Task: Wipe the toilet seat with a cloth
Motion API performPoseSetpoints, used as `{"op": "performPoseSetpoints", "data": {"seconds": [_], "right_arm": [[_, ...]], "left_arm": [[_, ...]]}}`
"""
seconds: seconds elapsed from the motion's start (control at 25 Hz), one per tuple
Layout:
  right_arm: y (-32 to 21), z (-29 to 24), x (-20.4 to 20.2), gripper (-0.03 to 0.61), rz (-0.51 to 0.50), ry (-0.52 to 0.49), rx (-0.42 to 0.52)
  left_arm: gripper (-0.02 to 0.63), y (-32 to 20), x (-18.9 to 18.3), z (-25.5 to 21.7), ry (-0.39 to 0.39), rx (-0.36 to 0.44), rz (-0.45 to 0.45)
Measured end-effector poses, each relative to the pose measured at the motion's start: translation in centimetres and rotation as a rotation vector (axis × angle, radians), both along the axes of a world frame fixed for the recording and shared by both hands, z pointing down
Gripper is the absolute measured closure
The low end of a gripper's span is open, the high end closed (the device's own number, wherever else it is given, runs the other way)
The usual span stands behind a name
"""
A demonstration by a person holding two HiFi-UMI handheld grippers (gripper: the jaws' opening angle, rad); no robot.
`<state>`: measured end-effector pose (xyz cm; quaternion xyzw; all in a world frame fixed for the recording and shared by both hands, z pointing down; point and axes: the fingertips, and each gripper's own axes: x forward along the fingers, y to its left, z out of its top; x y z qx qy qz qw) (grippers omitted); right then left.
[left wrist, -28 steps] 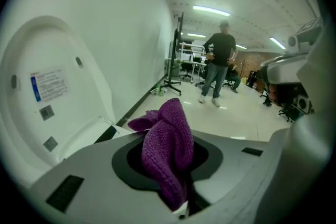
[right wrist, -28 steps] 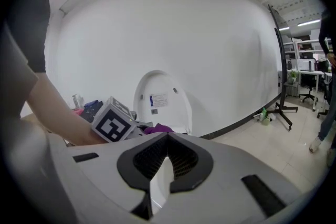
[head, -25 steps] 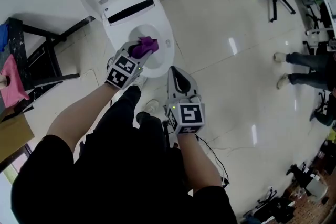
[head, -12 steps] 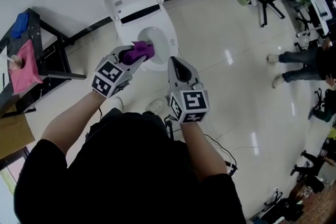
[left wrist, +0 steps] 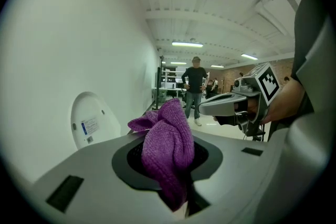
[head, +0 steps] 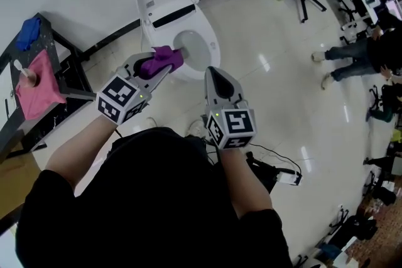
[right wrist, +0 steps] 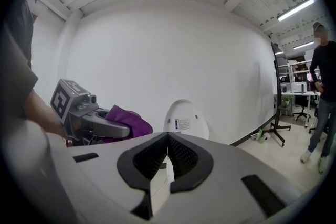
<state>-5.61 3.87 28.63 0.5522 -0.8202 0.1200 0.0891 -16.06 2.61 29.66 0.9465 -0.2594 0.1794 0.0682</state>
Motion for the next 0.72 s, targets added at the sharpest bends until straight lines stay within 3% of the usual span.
{"op": "performPoseSetpoints", "data": {"seconds": [0.28, 0.72], "right_arm": [[1.6, -1.9, -0.6, 0.563, -0.037, 0.033, 0.037], [4.0, -2.1, 2.0, 0.565, -0.067, 0.026, 0.049]], "left_arm": [[0.522, 2.7, -0.9, -2.3, 0.017, 0.079, -0.028], [0.522, 4.9, 1.4, -3.1, 0.025, 0.107, -0.070]]}}
